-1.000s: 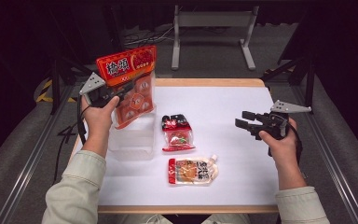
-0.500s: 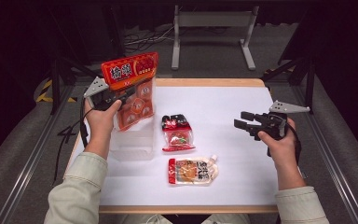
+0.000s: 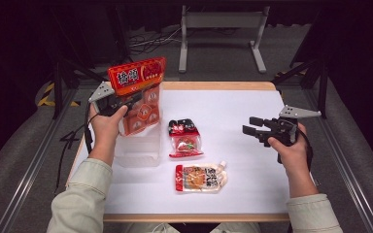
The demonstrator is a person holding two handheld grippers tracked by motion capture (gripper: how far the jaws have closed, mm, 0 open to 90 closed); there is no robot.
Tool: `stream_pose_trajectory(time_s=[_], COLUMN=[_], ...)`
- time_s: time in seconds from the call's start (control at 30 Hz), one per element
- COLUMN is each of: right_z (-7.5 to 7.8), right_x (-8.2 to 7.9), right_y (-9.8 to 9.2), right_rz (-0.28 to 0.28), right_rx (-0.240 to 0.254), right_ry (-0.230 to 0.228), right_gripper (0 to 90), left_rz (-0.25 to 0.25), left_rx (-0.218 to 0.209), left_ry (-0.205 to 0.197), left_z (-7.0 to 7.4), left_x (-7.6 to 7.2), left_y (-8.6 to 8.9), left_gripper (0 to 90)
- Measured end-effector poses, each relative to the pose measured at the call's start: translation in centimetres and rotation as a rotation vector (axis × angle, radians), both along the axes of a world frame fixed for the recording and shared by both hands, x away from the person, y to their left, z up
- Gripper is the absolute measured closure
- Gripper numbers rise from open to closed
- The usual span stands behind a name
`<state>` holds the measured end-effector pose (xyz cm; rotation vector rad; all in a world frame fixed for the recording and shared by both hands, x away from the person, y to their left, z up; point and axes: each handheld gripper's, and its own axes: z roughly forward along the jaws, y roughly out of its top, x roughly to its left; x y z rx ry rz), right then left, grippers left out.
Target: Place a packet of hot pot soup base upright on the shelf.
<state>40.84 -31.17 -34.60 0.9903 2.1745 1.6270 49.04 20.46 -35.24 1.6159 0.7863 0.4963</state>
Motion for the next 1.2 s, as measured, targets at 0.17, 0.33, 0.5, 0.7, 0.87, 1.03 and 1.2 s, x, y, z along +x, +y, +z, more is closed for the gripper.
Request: stream_pose_trajectory(time_s=[0.17, 0.33, 0.5, 0.7, 0.87, 1.03, 1.2], right_z=[0.0, -0.1, -0.1, -0.2, -0.4, -0.4, -0.4], right_x=[0.0, 0.0, 0.0, 0.1, 0.2, 0.2, 0.2], right_y=[0.1, 0.1, 0.3, 0.4, 0.4, 0.6, 0.6], right_rz=[0.004, 0.004, 0.010, 0.012, 0.014, 0.016, 0.015], right_rx=[0.001, 0.005, 0.005, 0.004, 0.007, 0.005, 0.005], right_ry=[0.003, 0.005, 0.007, 0.011, 0.018, 0.019, 0.021], right_gripper=[44.9, 44.7, 44.6, 44.5, 44.4, 44.2, 44.0], left_rz=[-0.015, -0.044, -0.056, -0.046, -0.060, -0.064, -0.057], left_rx=[0.025, 0.051, 0.075, 0.245, 0.188, 0.186, 0.179], left_ry=[0.025, 0.083, 0.106, 0.203, 0.217, 0.221, 0.220], left_z=[0.1, 0.5, 0.8, -0.1, -0.5, -0.6, -0.6], left_x=[-0.1, -0.3, -0.5, -0.4, -0.7, -0.8, -0.7], left_y=[0.1, 0.2, 0.1, 0.0, 0.9, 0.9, 1.1], left_gripper=[71.1, 70.0, 70.2, 70.6, 70.4, 70.3, 69.6])
